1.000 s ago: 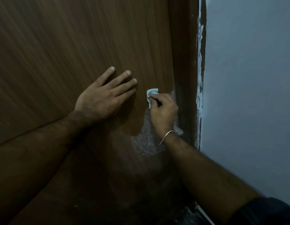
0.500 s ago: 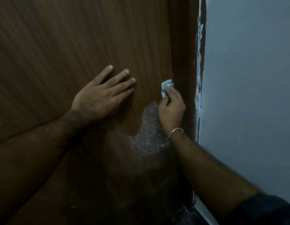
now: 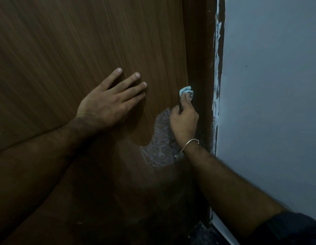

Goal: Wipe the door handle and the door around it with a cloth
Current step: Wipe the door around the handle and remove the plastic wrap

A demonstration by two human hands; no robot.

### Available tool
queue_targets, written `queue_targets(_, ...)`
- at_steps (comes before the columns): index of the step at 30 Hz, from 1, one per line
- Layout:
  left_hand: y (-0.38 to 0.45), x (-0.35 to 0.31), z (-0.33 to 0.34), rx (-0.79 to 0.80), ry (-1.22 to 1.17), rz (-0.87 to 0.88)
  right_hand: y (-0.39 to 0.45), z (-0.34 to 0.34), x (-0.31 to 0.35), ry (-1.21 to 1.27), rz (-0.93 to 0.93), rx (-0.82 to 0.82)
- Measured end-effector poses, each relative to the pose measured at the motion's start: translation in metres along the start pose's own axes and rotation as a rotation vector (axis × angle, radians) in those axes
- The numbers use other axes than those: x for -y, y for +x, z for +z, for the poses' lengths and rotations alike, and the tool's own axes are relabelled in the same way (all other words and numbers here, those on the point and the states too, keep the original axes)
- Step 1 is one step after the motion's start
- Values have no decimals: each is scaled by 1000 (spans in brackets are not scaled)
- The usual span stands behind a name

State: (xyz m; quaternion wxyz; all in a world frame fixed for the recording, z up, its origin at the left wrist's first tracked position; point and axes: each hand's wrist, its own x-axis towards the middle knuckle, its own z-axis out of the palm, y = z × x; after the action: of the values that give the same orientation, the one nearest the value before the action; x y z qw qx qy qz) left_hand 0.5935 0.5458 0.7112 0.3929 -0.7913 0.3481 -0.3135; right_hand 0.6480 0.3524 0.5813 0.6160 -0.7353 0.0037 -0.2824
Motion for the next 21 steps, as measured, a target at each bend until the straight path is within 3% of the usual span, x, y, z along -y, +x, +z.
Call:
queue_targets(13,-1,-2,-3,23,96,-4,-15,-1,-14,8,100,-14)
queue_targets(21,0,-2,-1,-8,45,-20,-30,-1,-7,-84,-307,5)
